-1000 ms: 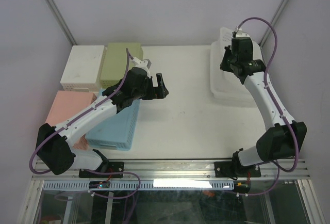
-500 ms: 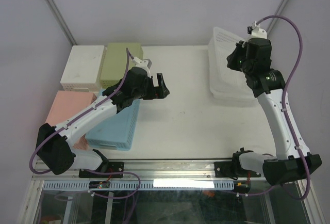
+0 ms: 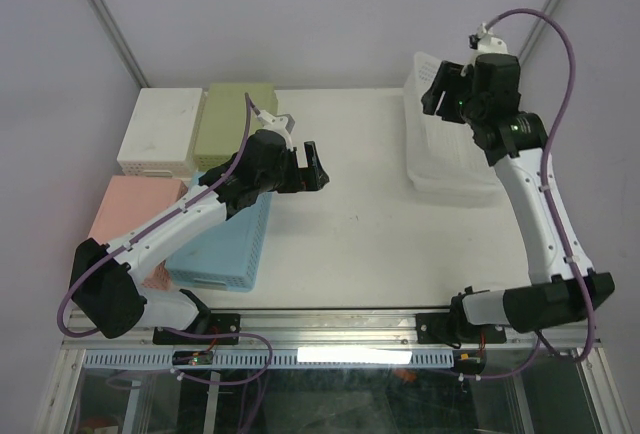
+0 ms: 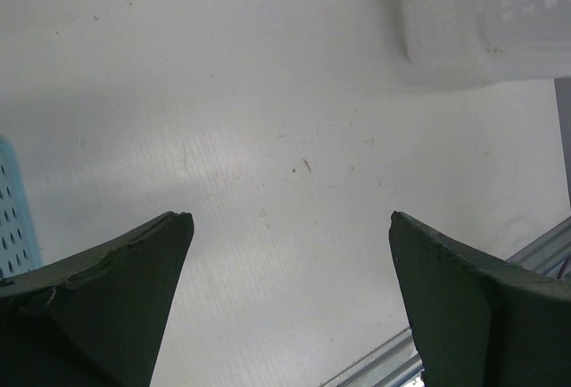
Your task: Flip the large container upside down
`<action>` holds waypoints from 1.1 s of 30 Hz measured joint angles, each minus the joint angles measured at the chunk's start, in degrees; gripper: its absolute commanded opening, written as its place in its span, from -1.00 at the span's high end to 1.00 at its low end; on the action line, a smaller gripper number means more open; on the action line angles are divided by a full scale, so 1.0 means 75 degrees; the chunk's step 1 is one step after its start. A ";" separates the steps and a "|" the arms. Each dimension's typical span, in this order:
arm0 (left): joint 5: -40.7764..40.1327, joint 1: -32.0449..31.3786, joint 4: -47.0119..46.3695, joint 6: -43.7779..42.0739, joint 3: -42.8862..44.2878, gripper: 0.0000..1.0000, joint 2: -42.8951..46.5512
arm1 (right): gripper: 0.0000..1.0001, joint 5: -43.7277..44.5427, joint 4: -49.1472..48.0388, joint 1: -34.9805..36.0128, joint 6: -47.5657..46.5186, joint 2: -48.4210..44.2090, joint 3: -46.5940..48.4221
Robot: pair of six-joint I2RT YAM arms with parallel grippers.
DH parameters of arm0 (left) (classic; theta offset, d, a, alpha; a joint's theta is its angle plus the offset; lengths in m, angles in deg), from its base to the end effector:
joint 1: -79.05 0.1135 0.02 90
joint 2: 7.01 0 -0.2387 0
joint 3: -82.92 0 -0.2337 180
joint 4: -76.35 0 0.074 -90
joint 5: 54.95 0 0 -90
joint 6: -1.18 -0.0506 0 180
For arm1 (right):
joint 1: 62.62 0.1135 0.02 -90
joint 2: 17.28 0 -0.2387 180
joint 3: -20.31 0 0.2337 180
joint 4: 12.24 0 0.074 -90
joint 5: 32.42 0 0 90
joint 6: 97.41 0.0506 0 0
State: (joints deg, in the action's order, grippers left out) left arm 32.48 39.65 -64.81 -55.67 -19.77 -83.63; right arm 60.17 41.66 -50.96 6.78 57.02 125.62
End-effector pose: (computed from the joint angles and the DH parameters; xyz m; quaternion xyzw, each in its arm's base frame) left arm 0.2305 -0.1864 0.2716 0.0392 0.8983 -0.2423 0.3643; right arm 0.2653 0.0524 0.4152 0.0309 0.8327 0.1052 0.5428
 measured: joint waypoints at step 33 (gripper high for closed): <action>-0.0114 0.0000 0.0093 0.0003 -0.0041 -0.98 0.0210 | 1.00 -0.1096 0.0388 0.0023 0.0452 -0.0909 0.0656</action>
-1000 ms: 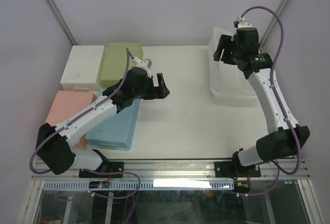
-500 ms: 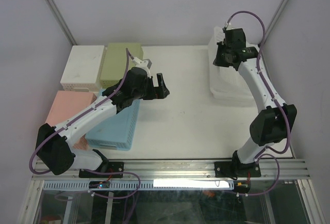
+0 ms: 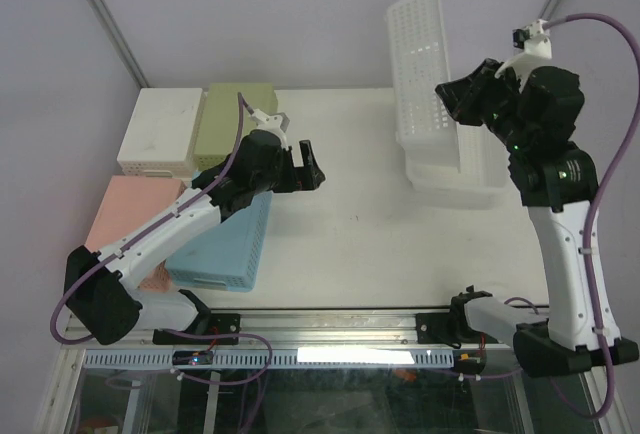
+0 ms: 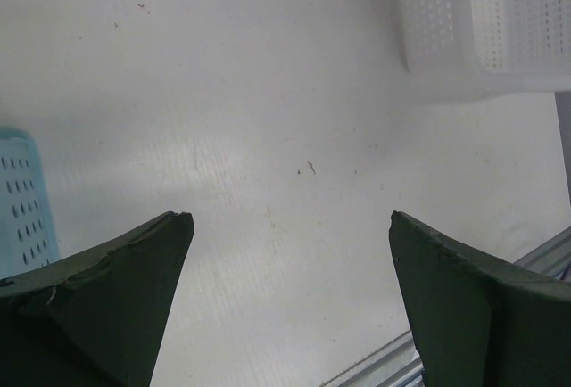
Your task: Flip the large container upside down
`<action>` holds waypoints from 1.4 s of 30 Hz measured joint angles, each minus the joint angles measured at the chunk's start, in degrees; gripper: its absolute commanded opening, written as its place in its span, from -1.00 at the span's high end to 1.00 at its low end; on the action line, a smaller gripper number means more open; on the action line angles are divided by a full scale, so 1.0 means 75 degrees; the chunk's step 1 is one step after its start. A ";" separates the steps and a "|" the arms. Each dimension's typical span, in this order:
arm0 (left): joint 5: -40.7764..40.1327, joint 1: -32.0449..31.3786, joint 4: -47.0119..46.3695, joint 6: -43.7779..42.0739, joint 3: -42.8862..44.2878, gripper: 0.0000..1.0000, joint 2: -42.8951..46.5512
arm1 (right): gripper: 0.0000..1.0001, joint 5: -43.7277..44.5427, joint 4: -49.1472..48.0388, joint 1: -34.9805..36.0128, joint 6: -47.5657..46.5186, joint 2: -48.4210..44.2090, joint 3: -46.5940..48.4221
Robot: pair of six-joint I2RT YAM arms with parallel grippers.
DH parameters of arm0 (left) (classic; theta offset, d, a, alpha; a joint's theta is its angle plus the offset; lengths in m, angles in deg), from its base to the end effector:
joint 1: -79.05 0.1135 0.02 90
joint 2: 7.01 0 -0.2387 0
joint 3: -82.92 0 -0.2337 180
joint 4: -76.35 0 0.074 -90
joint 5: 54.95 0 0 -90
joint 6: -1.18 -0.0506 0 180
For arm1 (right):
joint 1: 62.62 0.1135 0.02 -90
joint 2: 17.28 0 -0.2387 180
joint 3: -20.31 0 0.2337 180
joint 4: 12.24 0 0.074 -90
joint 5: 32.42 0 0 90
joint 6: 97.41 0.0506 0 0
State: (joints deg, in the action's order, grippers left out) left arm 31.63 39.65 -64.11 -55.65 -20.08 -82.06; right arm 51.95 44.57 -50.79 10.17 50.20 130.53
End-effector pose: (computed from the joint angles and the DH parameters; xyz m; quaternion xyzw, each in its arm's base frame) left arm 0.2265 -0.1821 0.2761 0.0356 0.8962 -0.2396 0.3716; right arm 0.2151 0.0501 0.4624 0.0093 0.7880 0.1934 0.5845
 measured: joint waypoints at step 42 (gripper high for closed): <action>-0.3789 0.0000 0.0991 0.0734 0.0236 -0.98 0.3308 | 1.00 -0.1661 -1.2563 0.0988 0.8559 0.4089 -0.6304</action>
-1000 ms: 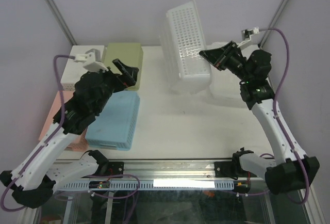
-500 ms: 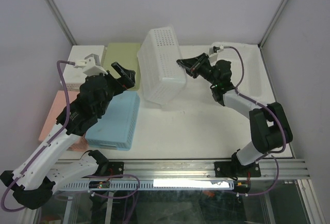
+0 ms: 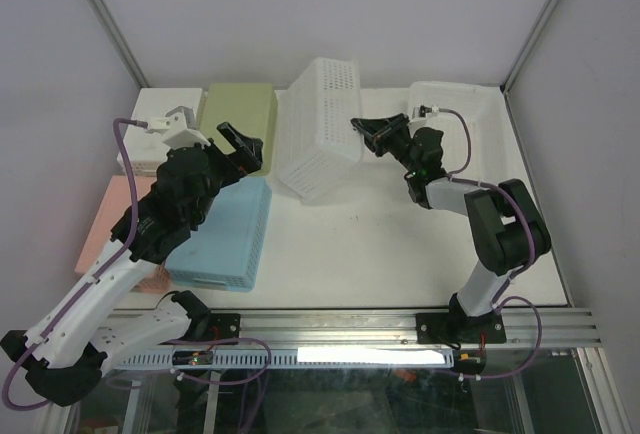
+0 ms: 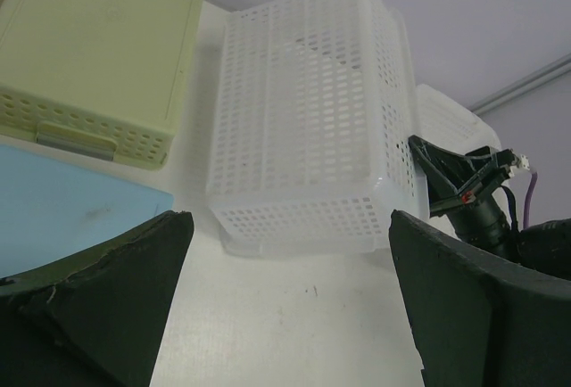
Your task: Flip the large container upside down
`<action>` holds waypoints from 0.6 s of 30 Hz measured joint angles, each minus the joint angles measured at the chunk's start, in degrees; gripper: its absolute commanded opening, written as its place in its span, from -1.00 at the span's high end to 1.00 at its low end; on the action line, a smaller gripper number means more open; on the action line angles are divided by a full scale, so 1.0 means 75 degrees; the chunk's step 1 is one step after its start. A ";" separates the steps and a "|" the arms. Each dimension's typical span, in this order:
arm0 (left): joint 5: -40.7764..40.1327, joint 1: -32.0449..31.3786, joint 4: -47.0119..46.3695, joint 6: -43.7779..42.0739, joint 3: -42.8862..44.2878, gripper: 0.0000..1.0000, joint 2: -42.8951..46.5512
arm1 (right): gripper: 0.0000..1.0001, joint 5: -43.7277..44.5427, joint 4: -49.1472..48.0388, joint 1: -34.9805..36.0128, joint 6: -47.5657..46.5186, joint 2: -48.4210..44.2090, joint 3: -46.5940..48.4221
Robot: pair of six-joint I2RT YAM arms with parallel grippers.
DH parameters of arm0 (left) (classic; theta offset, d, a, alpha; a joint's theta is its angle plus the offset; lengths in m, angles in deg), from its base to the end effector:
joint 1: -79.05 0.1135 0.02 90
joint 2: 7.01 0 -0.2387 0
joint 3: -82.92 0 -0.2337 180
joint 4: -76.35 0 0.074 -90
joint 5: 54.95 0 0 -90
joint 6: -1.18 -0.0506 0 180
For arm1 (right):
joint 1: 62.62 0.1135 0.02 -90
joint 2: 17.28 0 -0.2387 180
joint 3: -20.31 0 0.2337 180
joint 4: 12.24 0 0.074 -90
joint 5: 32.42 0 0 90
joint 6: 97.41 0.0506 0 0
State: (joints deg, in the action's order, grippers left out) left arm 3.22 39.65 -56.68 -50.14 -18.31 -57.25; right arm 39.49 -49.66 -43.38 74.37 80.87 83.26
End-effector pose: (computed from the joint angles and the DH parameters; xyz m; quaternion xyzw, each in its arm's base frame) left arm 0.1588 -0.0959 0.3716 -0.1554 0.7812 -0.1814 0.5768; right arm 0.3411 0.1357 0.2198 0.2585 0.6440 0.6186 0.3685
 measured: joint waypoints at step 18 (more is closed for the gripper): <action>0.0000 0.0000 0.0000 -0.0006 -0.0143 -0.98 0.0102 | -0.12 0.0303 0.3480 -0.0443 -0.1230 0.0539 0.1711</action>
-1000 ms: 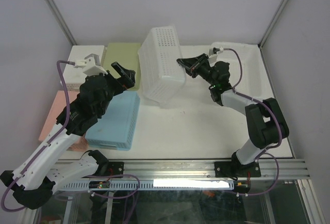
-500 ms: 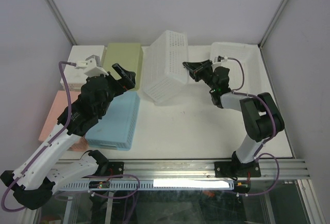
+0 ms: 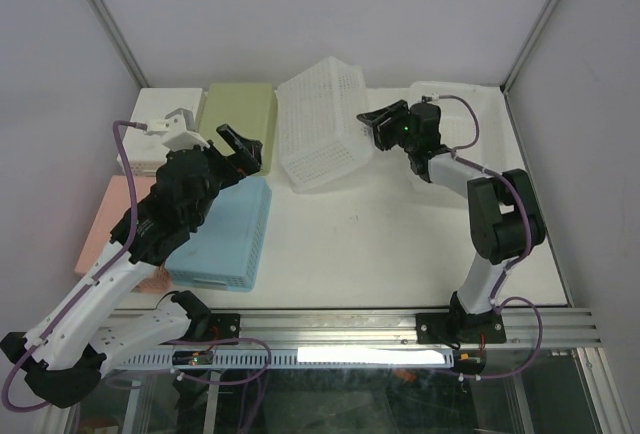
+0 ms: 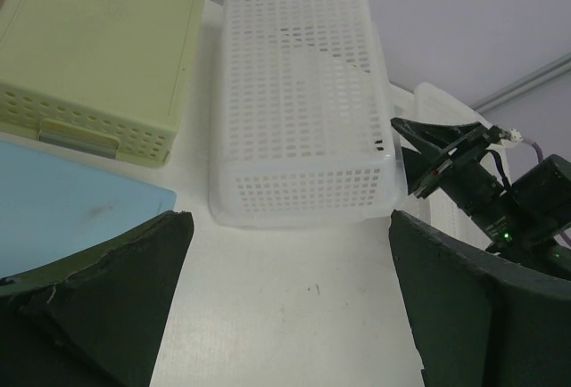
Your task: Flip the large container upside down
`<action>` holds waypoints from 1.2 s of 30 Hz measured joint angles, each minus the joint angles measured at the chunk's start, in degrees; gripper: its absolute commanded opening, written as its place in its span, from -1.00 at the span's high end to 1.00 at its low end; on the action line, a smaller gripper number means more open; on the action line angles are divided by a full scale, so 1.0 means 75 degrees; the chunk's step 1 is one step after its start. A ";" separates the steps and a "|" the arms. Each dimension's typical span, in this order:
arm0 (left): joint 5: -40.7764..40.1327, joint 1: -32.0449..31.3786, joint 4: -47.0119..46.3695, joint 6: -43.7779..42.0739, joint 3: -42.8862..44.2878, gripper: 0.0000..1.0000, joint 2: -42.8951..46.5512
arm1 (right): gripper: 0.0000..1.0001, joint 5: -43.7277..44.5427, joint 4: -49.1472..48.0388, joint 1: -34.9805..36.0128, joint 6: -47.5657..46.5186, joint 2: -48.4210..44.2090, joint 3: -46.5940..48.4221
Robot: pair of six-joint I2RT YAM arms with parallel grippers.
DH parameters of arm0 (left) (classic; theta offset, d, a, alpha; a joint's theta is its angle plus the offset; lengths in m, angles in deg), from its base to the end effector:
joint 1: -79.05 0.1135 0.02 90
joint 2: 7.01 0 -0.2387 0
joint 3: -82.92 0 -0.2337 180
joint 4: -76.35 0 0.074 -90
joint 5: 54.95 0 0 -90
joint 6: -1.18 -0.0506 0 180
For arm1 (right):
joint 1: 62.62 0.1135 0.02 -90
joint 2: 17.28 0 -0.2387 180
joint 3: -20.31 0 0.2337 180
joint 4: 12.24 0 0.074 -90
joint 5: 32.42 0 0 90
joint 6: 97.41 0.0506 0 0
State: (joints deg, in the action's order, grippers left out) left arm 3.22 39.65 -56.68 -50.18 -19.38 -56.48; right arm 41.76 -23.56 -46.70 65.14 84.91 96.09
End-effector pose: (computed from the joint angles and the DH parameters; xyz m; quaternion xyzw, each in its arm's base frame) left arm 0.1572 -0.0946 0.3679 -0.1546 0.7827 -0.1795 0.5756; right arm 0.3791 0.1225 0.2109 0.2993 0.7319 0.4985 0.3554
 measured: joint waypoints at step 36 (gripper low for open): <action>0.0970 0.0003 -0.0495 -0.0125 -0.0105 -0.98 -0.1087 | 0.09 0.3832 0.7941 0.0073 -0.7227 -0.0385 0.3596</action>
State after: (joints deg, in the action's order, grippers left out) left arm 10.50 39.68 -60.40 -51.12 -20.17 -64.64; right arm 70.51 36.00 -46.15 10.94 82.03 123.06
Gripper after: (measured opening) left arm 0.990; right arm 0.618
